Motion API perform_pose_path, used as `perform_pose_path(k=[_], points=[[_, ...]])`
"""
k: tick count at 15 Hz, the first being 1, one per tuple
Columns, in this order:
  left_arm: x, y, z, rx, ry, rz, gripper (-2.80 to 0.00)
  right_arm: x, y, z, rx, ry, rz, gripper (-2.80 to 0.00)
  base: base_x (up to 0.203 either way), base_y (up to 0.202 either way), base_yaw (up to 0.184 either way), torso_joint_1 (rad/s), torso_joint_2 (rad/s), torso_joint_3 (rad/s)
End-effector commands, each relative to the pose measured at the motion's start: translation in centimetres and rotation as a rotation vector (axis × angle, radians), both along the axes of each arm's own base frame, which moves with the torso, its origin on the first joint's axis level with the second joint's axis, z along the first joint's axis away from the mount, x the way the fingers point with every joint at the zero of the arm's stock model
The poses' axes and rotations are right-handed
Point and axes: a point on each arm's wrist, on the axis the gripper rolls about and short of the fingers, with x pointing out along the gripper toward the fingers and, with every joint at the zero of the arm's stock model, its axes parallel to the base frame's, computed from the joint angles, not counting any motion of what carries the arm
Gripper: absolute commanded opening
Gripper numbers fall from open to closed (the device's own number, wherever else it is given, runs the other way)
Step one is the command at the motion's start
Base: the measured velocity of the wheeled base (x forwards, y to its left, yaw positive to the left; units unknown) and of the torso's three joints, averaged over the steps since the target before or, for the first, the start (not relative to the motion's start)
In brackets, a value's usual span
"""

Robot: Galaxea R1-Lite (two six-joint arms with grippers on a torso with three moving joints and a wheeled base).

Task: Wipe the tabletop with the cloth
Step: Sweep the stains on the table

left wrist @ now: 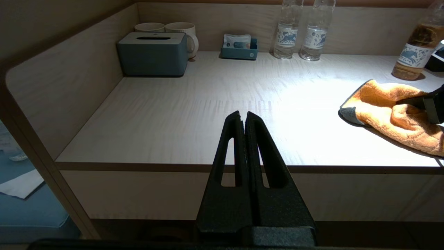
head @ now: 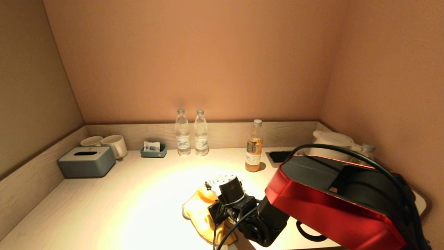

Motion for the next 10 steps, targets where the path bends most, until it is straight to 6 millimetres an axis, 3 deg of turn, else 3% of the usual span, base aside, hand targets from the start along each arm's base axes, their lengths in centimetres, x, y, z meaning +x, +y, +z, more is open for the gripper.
perform_pose_path(k=[1,3,6,10], points=[[0.0,0.0,0.0,0.0,-0.001,0.001,-2.8,2.3,-2.2,-0.9,-0.013,-0.005,-0.065,-2.8,0.0,0.0,0.0,0.0,0.0,0.0],[0.0,0.0,0.0,0.0,-0.001,0.001,-2.8,5.6,-5.4,-3.0,-0.047,0.003,-0.152,-2.8,0.0,0.0,0.0,0.0,0.0,0.0],[0.0,0.0,0.0,0.0,-0.001,0.001,-2.8,8.2,-7.4,-3.7,-0.06,-0.019,-0.207,-2.8,0.0,0.0,0.0,0.0,0.0,0.0],[0.0,0.0,0.0,0.0,-0.001,0.001,-2.8,8.9,-8.6,-3.2,-0.067,-0.035,-0.243,-2.8,0.0,0.0,0.0,0.0,0.0,0.0]])
